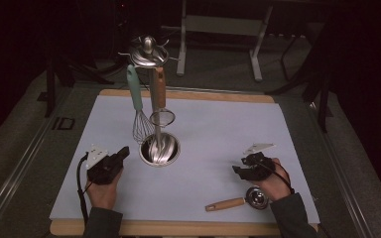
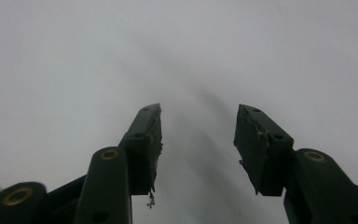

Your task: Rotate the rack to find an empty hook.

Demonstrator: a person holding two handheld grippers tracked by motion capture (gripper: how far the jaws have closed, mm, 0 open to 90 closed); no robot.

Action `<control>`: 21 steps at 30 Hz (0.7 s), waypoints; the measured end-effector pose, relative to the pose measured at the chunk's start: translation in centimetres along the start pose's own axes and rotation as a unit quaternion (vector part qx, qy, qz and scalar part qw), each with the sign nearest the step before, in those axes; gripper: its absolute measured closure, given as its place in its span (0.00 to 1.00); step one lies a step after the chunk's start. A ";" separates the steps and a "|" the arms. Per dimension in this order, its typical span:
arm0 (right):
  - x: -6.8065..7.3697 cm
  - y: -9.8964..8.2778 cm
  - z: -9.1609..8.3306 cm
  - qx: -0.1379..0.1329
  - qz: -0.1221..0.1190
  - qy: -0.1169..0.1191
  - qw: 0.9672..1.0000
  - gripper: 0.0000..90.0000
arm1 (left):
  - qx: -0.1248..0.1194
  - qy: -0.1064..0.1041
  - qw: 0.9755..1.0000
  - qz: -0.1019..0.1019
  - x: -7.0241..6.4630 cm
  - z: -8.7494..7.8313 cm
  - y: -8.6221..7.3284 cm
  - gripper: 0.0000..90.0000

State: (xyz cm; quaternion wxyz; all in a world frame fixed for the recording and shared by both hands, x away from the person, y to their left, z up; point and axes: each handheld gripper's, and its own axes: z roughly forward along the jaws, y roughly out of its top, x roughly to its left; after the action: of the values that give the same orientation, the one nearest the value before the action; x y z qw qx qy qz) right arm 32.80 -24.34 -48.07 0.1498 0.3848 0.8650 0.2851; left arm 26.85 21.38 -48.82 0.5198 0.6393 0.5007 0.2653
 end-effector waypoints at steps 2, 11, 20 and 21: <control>-0.5 -0.5 0.3 0.012 0.006 -0.006 1.000 0.57 | -0.019 -0.008 1.000 -0.003 -0.2 -0.5 0.5 1.00; -1.8 -2.2 0.3 0.009 0.042 -0.005 0.999 0.56 | -0.062 -0.028 0.998 0.017 -1.3 -1.7 3.4 1.00; -2.6 -2.9 0.1 0.006 0.058 -0.011 0.998 0.55 | -0.079 -0.027 0.996 0.032 -1.6 -2.1 5.3 1.00; -2.6 -3.0 0.2 0.008 0.058 -0.013 0.998 0.54 | -0.083 -0.029 0.995 0.037 -1.8 -2.2 5.9 1.00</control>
State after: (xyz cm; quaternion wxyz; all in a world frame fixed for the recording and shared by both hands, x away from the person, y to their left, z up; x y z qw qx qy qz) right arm 32.86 -27.81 -49.91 0.1416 0.4392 0.8414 0.2811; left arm 26.50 20.85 -42.28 0.5750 0.6194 0.4379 0.3066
